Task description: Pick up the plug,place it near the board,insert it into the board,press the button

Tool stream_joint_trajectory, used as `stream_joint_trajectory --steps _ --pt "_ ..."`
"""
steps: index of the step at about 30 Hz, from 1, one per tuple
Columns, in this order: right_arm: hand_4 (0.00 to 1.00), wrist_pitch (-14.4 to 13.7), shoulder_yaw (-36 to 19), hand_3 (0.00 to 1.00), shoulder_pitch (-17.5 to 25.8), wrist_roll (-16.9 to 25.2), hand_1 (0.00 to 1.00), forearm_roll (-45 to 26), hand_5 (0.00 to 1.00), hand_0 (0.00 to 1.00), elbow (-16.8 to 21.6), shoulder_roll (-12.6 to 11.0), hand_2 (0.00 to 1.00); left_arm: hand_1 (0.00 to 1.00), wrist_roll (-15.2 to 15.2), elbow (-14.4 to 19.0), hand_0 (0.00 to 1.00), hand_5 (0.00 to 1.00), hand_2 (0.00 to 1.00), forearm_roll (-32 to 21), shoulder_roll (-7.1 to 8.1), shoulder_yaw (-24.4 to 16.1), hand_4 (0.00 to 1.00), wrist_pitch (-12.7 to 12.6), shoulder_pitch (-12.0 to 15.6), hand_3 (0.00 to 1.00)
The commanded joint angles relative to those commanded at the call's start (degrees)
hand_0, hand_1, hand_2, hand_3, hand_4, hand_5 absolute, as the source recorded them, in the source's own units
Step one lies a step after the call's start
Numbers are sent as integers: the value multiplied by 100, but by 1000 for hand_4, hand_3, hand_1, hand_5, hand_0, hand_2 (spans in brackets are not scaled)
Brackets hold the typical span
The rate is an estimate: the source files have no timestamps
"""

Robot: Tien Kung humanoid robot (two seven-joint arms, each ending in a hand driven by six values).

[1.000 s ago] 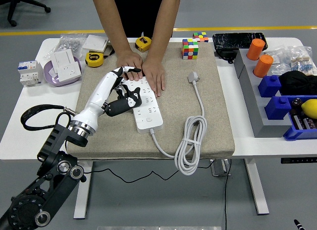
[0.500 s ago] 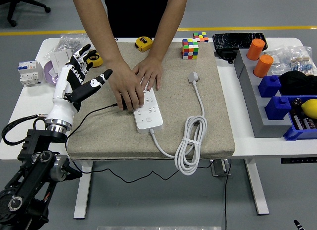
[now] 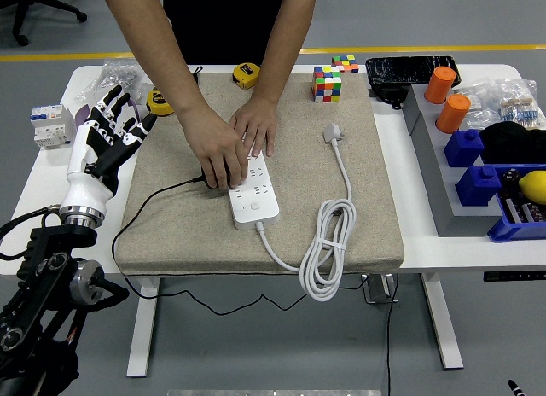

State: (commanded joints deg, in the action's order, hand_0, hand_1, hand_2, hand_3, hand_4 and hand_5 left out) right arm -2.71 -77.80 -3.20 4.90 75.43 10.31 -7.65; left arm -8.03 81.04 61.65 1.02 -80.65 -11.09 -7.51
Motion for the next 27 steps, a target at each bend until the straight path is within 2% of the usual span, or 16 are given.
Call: stream_joint_trajectory --steps 27 --pt "998 -10 -76 789 -31 7 845 8 998 947 0 18 780 958 20 -74 936 225 943 113 0 -95 969 41 -65 931"
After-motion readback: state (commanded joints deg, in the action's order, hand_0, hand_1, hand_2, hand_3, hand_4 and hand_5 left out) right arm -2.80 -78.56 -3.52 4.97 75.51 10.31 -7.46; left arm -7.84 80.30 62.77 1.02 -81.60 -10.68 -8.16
